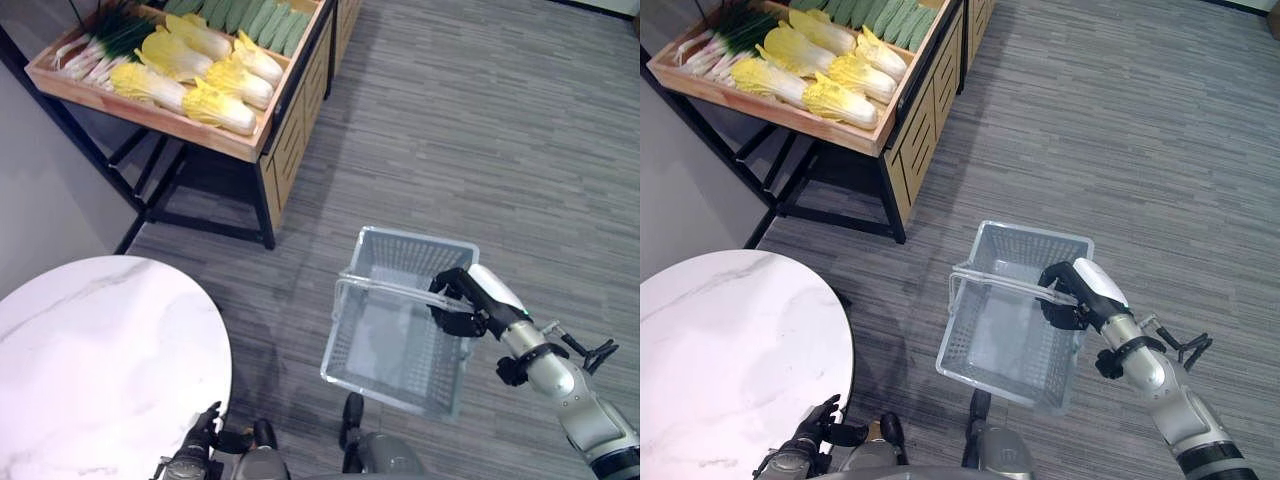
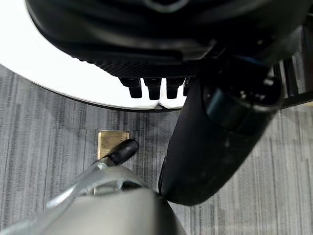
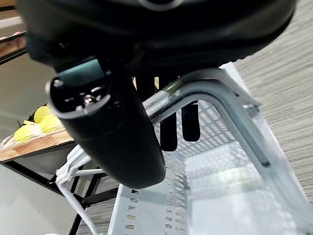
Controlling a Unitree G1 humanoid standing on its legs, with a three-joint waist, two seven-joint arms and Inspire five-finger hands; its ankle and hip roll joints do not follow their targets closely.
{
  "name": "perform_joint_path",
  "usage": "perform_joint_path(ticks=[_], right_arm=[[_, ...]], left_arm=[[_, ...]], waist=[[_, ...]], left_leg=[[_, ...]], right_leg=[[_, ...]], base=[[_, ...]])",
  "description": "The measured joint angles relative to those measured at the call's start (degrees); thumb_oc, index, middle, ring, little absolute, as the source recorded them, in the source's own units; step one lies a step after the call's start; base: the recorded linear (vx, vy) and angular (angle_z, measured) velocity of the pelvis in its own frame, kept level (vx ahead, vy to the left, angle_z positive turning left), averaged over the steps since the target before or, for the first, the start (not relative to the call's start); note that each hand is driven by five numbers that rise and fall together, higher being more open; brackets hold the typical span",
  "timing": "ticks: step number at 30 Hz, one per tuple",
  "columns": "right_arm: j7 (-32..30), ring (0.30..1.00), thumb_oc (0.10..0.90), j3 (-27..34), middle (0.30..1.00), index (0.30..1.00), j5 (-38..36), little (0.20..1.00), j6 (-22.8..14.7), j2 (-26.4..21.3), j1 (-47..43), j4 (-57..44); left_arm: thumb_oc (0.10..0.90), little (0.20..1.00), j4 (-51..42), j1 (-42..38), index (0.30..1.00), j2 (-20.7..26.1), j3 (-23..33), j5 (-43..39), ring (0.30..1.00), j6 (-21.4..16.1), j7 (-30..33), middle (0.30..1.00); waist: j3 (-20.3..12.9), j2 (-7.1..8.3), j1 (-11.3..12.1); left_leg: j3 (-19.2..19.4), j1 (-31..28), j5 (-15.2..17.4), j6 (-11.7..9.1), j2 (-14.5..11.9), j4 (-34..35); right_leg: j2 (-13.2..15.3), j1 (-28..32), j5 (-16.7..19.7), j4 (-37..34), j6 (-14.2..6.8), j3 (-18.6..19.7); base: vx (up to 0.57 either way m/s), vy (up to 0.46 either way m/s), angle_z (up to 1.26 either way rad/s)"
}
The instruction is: Get the vegetables into the basket
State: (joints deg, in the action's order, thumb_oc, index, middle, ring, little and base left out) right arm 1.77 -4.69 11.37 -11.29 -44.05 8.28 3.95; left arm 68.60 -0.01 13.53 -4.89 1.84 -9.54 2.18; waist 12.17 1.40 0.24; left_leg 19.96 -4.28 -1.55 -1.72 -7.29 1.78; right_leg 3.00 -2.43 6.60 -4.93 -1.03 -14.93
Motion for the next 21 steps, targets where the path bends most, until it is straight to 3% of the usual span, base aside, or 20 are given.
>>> perform_joint_path(ticks=[4,7,8,9,10,12,13,14,15,16,18,20,21], right_arm=[[0.1,0.300,0.400,0.8,0.300,0.300,-0.1,0.300,0.0,-0.4,1.1,0.0],[0.1,0.300,0.400,0.9,0.300,0.300,-0.1,0.300,0.0,-0.9,0.9,-0.1],[0.1,0.300,0.400,0.8,0.300,0.300,-0.3,0.300,-0.1,-1.0,0.6,-0.1],[0.1,0.300,0.400,0.7,0.300,0.300,-0.4,0.300,-0.1,-1.1,0.4,0.0],[0.1,0.300,0.400,0.7,0.300,0.300,-0.5,0.300,-0.1,-1.3,-0.5,0.1],[0.1,0.300,0.400,0.7,0.300,0.300,-0.5,0.300,-0.1,-1.3,-0.9,0.2],[0.1,0.300,0.400,0.7,0.300,0.300,-0.5,0.300,-0.1,-1.3,-1.0,0.3],[0.3,0.300,0.400,0.5,0.300,0.300,-0.3,0.300,-0.1,-1.3,-1.0,0.3],[0.3,0.300,0.400,0.4,0.300,0.300,-0.3,0.300,-0.1,-1.2,-0.5,0.3],[0.3,0.300,0.400,0.5,0.300,0.300,-0.3,0.300,-0.1,-1.2,-0.2,0.3],[0.2,0.300,0.400,1.1,0.300,0.300,-0.2,0.300,-0.2,0.6,2.1,-0.1],[0.3,0.300,0.400,0.9,0.300,0.300,0.0,0.300,-0.1,1.8,2.6,0.3],[0.3,0.300,0.400,0.8,0.300,0.300,0.0,0.300,-0.3,4.4,1.9,2.3]], left_arm=[[0.900,1.000,0.8,0.1,1.000,-0.9,1.1,0.3,1.000,-0.1,0.0,1.000],[0.900,1.000,0.7,0.0,1.000,-1.0,1.8,0.4,1.000,-0.4,0.1,1.000],[0.900,1.000,0.6,-0.1,1.000,-1.1,2.8,-0.4,1.000,-0.7,0.2,1.000],[0.900,1.000,0.2,0.0,1.000,-1.1,2.6,-0.8,1.000,-1.0,0.3,1.000],[0.900,1.000,0.4,-0.7,1.000,-1.2,3.1,-0.8,1.000,-1.0,0.4,1.000],[0.900,1.000,0.4,-0.9,1.000,-1.4,3.0,-1.4,1.000,-1.5,0.4,1.000],[0.900,1.000,0.4,-1.0,1.000,-1.4,3.0,-1.5,1.000,-1.5,0.4,1.000],[0.900,1.000,0.6,-1.2,1.000,-1.4,2.6,-1.8,1.000,-1.7,0.3,1.000],[0.900,1.000,0.9,-0.9,1.000,-1.4,2.5,-1.7,1.000,-1.5,0.3,1.000],[0.900,1.000,1.4,-0.2,1.000,-1.4,2.2,-1.7,1.000,-1.2,0.3,1.000],[0.900,1.000,1.6,-0.3,1.000,-0.8,2.1,-1.7,1.000,-0.7,0.3,1.000],[0.900,1.000,1.0,-0.4,1.000,-0.2,1.9,-1.6,1.000,-0.7,0.2,1.000],[0.900,1.000,1.5,-0.2,1.000,0.3,2.1,-0.8,1.000,-0.6,0.3,1.000]], waist=[[-0.6,-1.01,0.0],[-0.6,-0.95,0.3],[0.1,0.23,0.9],[0.0,0.53,2.3],[0.1,0.44,1.7],[0.2,0.62,1.4],[0.2,0.73,1.4],[0.2,0.61,2.1],[0.0,-0.18,1.2],[-0.5,-0.98,0.1],[-0.6,1.16,-0.5],[-0.5,1.32,-0.2],[-0.4,1.39,1.2]], left_leg=[[-1.1,0.9,-0.7,-0.5,-1.1,-6.4],[-3.6,2.5,-0.6,-1.2,-1.6,-11.8],[-10.5,5.4,0.7,-2.5,-0.8,-17.3],[-15.6,5.1,2.3,-3.6,0.8,-14.2],[-18.9,7.5,0.7,-4.2,0.8,-6.8],[-22.8,9.5,-1.4,-3.9,2.6,-1.4],[-23.5,9.7,-1.4,-3.9,2.8,-1.3],[-22.5,8.7,-2.7,-2.0,3.5,1.6],[-20.4,7.1,-3.8,-0.3,3.2,2.9],[-20.2,5.8,-5.7,-0.9,3.1,3.3],[-17.5,4.7,-4.4,1.2,7.1,3.3],[-17.3,4.3,-4.2,1.5,9.3,3.2],[-15.8,2.9,-3.6,2.4,9.4,3.3]], right_leg=[[-0.1,2.2,-1.2,0.0,0.8,0.1],[-0.1,3.3,-1.7,0.0,1.6,0.5],[0.0,3.9,-2.2,0.0,3.0,2.3],[0.2,3.6,-2.2,0.0,3.2,3.9],[-0.3,3.4,-2.8,0.0,2.5,4.9],[-0.8,3.8,-3.7,0.0,2.7,6.9],[-0.8,3.8,-3.7,0.0,2.6,7.2],[-0.9,4.4,-3.3,0.0,0.8,9.4],[-1.2,5.8,-3.8,0.0,0.4,9.9],[-1.4,6.7,-4.7,-0.1,-0.6,10.6],[3.0,7.0,-5.1,0.0,-2.7,11.4],[5.1,7.0,-4.4,0.0,-4.1,10.8],[5.4,7.8,-4.1,0.0,-4.5,11.5]], base=[[0.03,-0.212,0.00],[0.05,-0.076,-0.10],[0.06,-0.053,-0.47],[0.07,-0.024,-0.68],[0.16,-0.002,-0.73],[0.19,0.094,-0.42],[0.13,0.153,-0.67],[0.10,0.145,-0.74],[0.10,0.193,-0.84],[0.09,0.194,-0.48],[0.06,0.207,-0.38],[0.06,0.270,-0.21],[0.06,0.218,-0.38]])
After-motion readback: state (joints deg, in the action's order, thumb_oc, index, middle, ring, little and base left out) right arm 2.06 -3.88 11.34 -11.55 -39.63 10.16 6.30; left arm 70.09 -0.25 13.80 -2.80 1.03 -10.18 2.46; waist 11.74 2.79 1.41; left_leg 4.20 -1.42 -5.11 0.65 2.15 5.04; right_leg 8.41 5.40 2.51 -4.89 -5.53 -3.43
